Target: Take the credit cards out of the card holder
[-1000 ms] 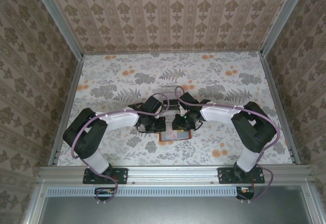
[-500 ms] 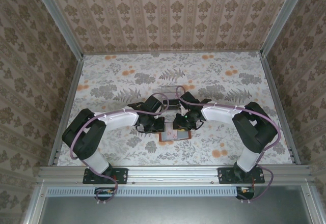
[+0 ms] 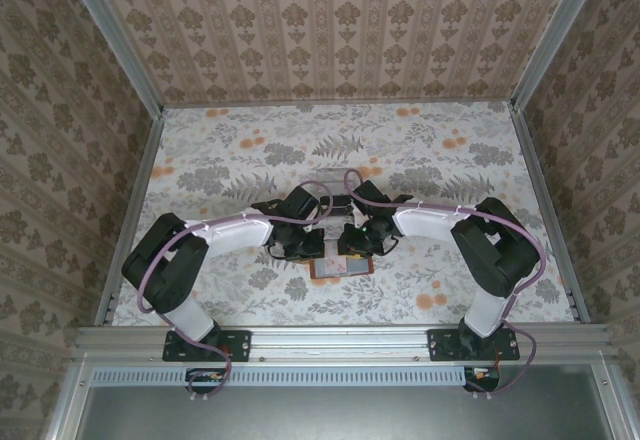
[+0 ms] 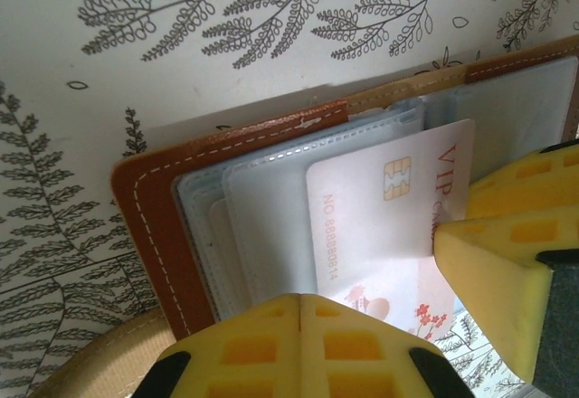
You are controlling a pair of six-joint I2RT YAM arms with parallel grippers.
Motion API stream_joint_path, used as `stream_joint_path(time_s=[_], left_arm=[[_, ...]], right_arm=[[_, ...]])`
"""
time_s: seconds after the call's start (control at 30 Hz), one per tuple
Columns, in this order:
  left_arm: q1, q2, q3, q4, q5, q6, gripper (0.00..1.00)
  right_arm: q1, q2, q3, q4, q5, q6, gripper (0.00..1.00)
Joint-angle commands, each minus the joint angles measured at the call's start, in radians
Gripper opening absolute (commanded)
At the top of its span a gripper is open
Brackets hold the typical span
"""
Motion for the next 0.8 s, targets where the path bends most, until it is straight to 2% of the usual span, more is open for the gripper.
stream_joint_path(time_s=[0.0,0.37,0.47,0.57,0.77], left_arm=[[-0.012,0.029,0.019,0.003,0.022,0.021,0.00],[-0.016,0.067,0.012,-0.036,-0.007,0.025,0.00],[-0.017,0.071,0.015,-0.043,-0.011,0.027,0.00],[-0.017,0.065,0.018,-0.051,-0.015,0.030,0.00],[-0.017,0.040,0.018,-0.072,-0.037,0.036,0.00]], right_arm=[[-0.008,0.014,-0.021,0.019,-0.026,0.003,0.25],[-0.013,-0.033,-0.044,0.085,-0.099,0.043,0.21],[-0.016,-0.037,-0.048,0.087,-0.099,0.043,0.17],[-0.021,-0.039,-0.051,0.077,-0.092,0.036,0.11],[-0.043,-0.076,-0.047,-0.036,-0.003,-0.032,0.08]])
